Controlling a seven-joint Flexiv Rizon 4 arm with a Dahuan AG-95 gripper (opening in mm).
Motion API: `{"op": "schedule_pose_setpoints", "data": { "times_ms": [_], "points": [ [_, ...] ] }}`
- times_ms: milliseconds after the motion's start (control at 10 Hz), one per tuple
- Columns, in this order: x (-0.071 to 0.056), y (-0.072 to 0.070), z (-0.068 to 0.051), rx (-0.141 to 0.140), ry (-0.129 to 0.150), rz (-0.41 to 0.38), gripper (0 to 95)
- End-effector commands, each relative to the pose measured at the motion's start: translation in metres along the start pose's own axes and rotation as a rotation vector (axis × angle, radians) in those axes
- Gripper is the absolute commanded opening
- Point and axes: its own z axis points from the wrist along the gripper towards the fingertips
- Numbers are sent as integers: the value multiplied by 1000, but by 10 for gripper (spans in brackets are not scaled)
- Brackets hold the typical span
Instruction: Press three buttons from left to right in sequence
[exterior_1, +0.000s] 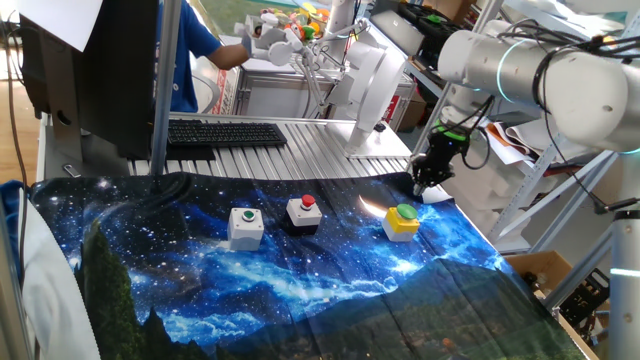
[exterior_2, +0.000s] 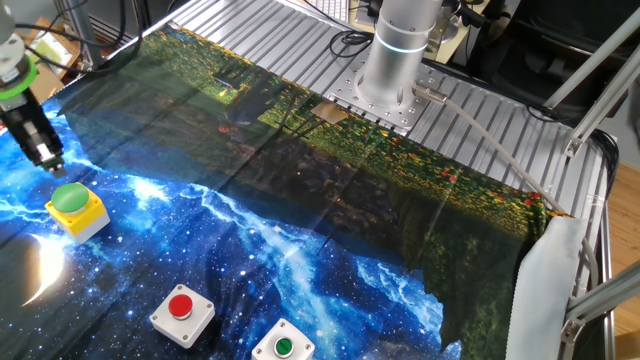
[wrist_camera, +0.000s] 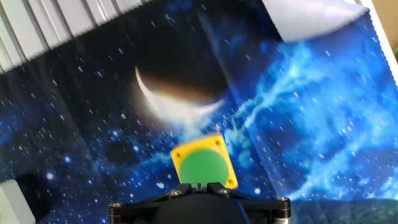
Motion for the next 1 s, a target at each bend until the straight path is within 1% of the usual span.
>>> {"op": "schedule_pose_setpoints", "data": {
  "times_ms": [100, 200, 300, 600, 1000],
  "points": [
    [-8, -1, 2, -12, 28, -8, 0],
    [-9, -2, 3, -17, 29, -7, 0],
    [-8, -2, 4, -8, 24, -6, 0],
    [-6, -2, 6, -14, 24, 1, 0],
    [-6, -2, 6, -17, 22, 6, 0]
  ]
}}
